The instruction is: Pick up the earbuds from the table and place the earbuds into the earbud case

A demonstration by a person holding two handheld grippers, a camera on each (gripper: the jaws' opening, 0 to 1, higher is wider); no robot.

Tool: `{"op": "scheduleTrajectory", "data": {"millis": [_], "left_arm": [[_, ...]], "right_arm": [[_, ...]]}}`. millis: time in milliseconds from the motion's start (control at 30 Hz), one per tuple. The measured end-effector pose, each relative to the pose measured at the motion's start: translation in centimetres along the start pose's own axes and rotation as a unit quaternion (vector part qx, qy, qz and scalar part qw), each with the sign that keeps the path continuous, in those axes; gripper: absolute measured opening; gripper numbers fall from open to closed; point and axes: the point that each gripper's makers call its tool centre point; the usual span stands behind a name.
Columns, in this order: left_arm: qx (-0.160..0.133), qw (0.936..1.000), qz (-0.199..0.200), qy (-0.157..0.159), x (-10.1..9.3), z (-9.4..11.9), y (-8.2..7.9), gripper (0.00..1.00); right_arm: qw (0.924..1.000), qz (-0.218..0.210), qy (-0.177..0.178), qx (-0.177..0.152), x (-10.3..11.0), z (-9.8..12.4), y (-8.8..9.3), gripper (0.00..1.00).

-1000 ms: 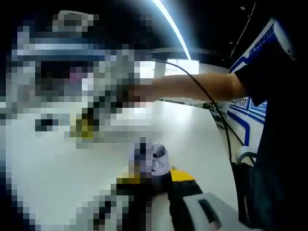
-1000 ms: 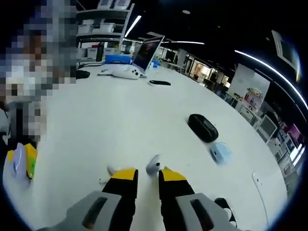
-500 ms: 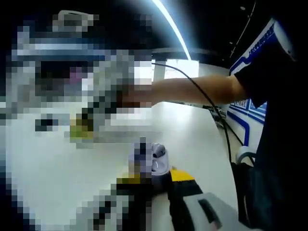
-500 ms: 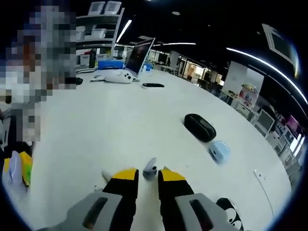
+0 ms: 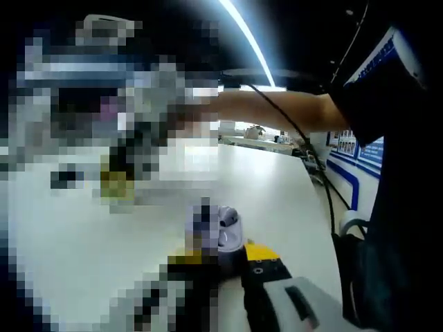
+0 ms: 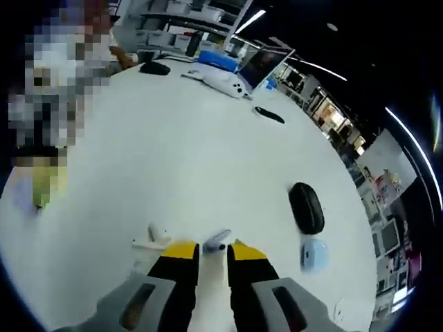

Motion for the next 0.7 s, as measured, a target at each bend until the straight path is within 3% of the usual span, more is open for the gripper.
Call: {"op": "scheduleTrajectory", "data": {"millis": [133,300,633,700], "left_arm": [[0.000,1.0000,0.001,0.001,-0.01,0.00,0.00,0.19],[0.000,1.0000,0.001,0.003,-0.04,0.01,-0.01,0.19],[0.000,1.0000,0.002,0.004,-0.06,-0.03,-0.01,0.19],[0.000,1.0000,0.002,0.004,-0.07,-0.03,-0.01,0.19]], "right_arm": [[0.9995,0.018,-0.020,0.018,0.05,-0.08,0.14,0.13],[0.9995,0.016,-0.025,0.009,-0.03,-0.25,0.07,0.11],[0.9966,-0.070,-0.027,-0.034,0.10,0.25,0.40,0.10],[0.9929,-0.099,-0.032,-0.057,0.15,0.75,0.12,0.10]]}}
Point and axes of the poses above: the point that each gripper's makers call its tool centre point, and the gripper's own axes: z roughly backward along the fingers, x roughly to its left, y roughly out of its underside, and after that the axes turned 7 degrees about x, right-handed
